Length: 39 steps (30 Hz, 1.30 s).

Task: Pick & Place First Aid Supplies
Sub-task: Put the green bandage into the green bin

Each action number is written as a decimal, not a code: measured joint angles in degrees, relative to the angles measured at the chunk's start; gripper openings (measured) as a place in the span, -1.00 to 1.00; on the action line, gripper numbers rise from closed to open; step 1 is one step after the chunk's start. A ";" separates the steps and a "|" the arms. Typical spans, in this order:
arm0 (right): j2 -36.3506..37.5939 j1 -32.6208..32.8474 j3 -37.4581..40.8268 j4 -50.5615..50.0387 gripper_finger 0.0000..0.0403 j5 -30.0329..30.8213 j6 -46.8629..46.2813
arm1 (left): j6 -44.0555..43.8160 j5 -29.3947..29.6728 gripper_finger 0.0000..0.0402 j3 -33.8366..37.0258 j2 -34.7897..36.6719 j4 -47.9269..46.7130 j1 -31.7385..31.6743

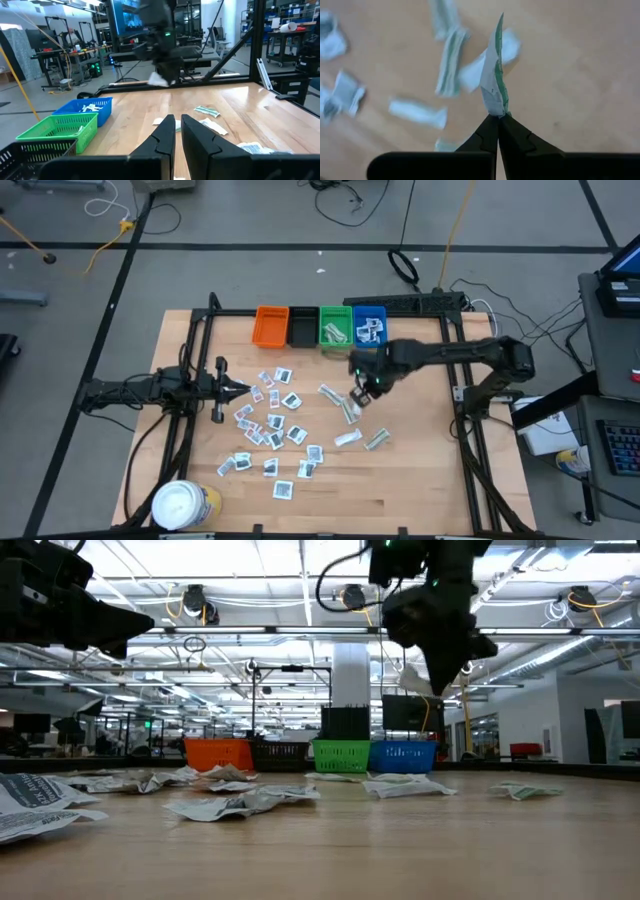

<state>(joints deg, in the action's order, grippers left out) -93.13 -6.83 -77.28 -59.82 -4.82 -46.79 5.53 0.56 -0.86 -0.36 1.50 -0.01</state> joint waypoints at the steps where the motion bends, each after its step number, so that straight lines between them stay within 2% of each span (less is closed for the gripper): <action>1: -0.20 -1.66 0.00 0.04 -1.00 0.09 0.64 | -0.01 0.00 -0.81 0.00 0.00 0.00 0.00; 12: -0.42 -17.06 0.00 0.49 -1.00 0.25 4.58 | 0.00 0.00 -0.81 -0.01 -0.01 0.01 0.00; 16: -3.98 -20.75 -1.99 1.81 -1.00 -1.74 5.54 | 0.00 0.00 -0.81 0.00 -0.01 0.00 0.00; 21: -10.89 -24.00 -10.70 0.78 -1.00 -2.93 8.93 | -0.01 0.00 -0.81 0.00 0.00 0.01 0.00; 33: -29.84 -28.05 -38.10 -0.43 -1.00 -2.95 14.95 | -0.01 0.00 -0.81 0.00 -0.02 0.00 0.00; 36: -33.09 -28.50 -42.69 -0.51 -1.00 -2.95 14.93 | 0.01 0.00 -0.81 0.00 -0.02 0.02 0.00; 39: -34.38 -28.51 -43.54 0.18 -1.00 -2.89 14.75 | 0.01 0.00 -0.81 -0.01 -0.01 0.01 0.00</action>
<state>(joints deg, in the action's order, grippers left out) -127.50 -35.34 -120.81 -59.64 -7.70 -32.04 5.54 0.56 -0.87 -0.37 1.50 -0.01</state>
